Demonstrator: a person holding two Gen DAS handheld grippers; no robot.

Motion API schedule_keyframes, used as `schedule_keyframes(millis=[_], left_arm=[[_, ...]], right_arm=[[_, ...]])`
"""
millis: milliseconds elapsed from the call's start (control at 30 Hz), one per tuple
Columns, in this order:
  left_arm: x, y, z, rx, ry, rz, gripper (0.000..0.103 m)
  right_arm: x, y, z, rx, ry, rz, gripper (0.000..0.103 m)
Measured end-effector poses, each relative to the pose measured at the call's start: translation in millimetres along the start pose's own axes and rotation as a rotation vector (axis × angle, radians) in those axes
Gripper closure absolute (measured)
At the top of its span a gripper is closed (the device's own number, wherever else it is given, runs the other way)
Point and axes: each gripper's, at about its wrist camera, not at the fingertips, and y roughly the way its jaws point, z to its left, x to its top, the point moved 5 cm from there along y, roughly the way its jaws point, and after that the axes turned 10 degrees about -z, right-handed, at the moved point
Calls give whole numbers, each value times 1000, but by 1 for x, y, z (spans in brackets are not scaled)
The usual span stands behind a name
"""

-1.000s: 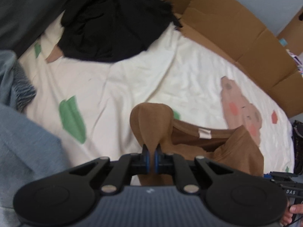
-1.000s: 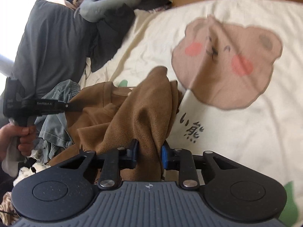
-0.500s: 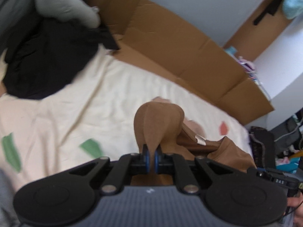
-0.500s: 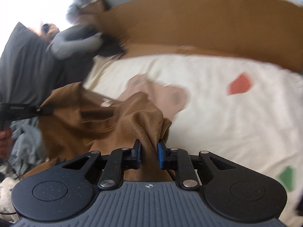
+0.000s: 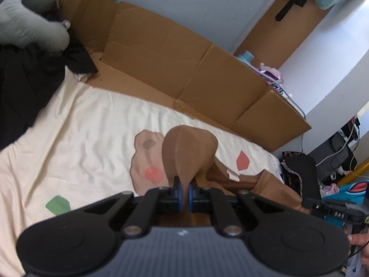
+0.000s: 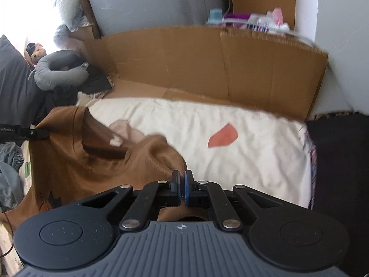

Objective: Fold clothes

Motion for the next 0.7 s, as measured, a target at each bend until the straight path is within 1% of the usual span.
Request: schedule_keyframes(millis=[67, 200, 300, 400, 433, 533, 567, 633, 700], left_arm=[[-15, 8, 2, -13, -15, 51, 97], [-52, 25, -3, -26, -13, 136, 97], [-77, 35, -10, -47, -17, 188, 96], [-97, 41, -15, -47, 4, 234, 94], [-101, 42, -16, -43, 14, 244, 93], [-104, 37, -14, -42, 35, 241, 93], [-103, 34, -12, -36, 42, 237, 96], [-101, 29, -5, -7, 52, 229, 96], [-96, 23, 5, 31, 55, 215, 97]], right_arm=[[-13, 7, 0, 1, 3, 41, 101], [-44, 20, -3, -17, -39, 126, 101], [-62, 20, -10, -29, -15, 163, 102], [-74, 18, -15, -19, 18, 186, 102], [-77, 17, -15, -10, 30, 188, 101], [-80, 18, -27, -42, 64, 176, 99], [-80, 18, -32, -50, 75, 164, 99], [-80, 20, -44, -70, 92, 154, 96], [-81, 21, -54, -90, 104, 148, 85]])
